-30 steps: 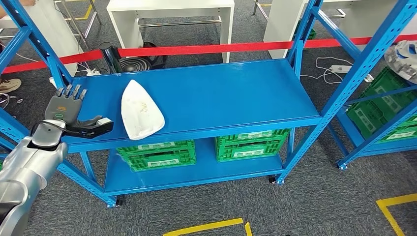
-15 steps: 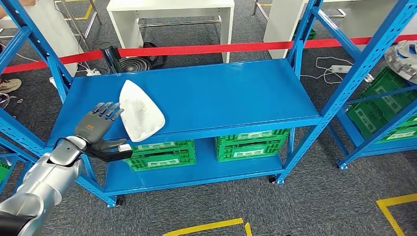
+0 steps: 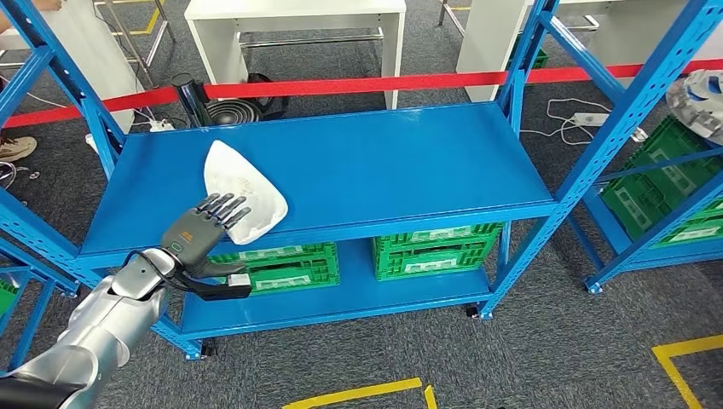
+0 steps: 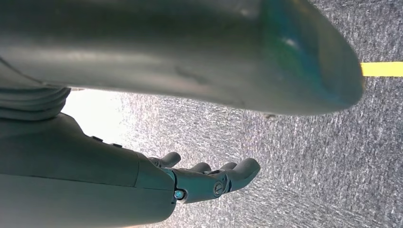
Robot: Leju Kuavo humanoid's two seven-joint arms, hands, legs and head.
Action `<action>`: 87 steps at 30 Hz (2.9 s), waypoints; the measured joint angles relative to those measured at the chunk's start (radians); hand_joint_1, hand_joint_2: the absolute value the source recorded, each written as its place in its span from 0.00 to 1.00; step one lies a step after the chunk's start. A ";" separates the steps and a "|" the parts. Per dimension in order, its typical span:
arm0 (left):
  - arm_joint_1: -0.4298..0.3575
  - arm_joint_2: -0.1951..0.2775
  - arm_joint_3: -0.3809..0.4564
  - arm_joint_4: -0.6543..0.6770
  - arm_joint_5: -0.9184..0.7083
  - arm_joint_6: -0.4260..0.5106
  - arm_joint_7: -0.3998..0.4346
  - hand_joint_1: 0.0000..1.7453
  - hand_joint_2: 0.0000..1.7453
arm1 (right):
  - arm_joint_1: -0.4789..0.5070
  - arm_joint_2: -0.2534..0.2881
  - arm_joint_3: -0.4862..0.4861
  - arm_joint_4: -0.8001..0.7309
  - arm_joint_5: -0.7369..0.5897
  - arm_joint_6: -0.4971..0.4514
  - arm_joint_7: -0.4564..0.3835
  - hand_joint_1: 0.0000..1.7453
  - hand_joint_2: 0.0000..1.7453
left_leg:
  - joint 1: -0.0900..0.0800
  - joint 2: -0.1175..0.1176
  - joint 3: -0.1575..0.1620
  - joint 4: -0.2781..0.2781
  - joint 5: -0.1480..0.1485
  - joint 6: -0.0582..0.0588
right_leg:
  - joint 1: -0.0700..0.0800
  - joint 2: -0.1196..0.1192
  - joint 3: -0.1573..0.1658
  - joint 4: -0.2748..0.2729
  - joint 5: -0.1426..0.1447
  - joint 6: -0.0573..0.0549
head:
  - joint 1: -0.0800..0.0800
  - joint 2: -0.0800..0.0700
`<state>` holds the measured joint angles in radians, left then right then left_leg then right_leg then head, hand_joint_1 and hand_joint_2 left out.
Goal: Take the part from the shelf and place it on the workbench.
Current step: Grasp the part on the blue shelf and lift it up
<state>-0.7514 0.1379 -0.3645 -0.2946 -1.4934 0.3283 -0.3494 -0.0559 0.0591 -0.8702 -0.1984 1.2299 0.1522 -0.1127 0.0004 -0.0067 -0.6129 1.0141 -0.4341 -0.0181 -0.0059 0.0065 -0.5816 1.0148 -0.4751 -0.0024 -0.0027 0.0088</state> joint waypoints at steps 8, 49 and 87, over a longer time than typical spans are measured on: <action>0.004 -0.023 0.020 -0.001 0.029 -0.028 0.020 0.00 0.00 | 0.000 0.000 -0.001 0.000 0.004 0.000 -0.002 0.00 0.00 | 0.000 0.000 0.000 0.000 0.000 0.000 | 0.000 0.000 0.000 0.000 0.000 0.000 | 0.000 0.000; -0.001 -0.062 0.063 0.005 0.050 -0.097 0.100 1.00 1.00 | 0.000 0.000 -0.004 0.000 0.026 0.000 0.002 0.00 0.00 | 0.000 0.000 0.000 0.000 0.000 0.000 | 0.000 0.000 0.000 0.000 0.000 0.000 | 0.000 0.000; -0.075 -0.132 0.235 -0.043 0.306 -0.013 -0.101 1.00 1.00 | 0.000 0.000 -0.013 0.000 0.050 -0.003 -0.004 0.00 0.00 | 0.000 0.000 0.001 0.000 0.000 0.000 | 0.000 0.000 0.000 0.000 0.000 0.000 | 0.000 0.000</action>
<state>-0.8260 0.0057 -0.1296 -0.3381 -1.1872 0.3150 -0.4508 -0.0562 0.0591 -0.8833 -0.1984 1.2799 0.1490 -0.1165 0.0004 -0.0069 -0.6123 1.0145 -0.4339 -0.0182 -0.0060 0.0063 -0.5812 1.0151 -0.4748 -0.0022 -0.0027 0.0088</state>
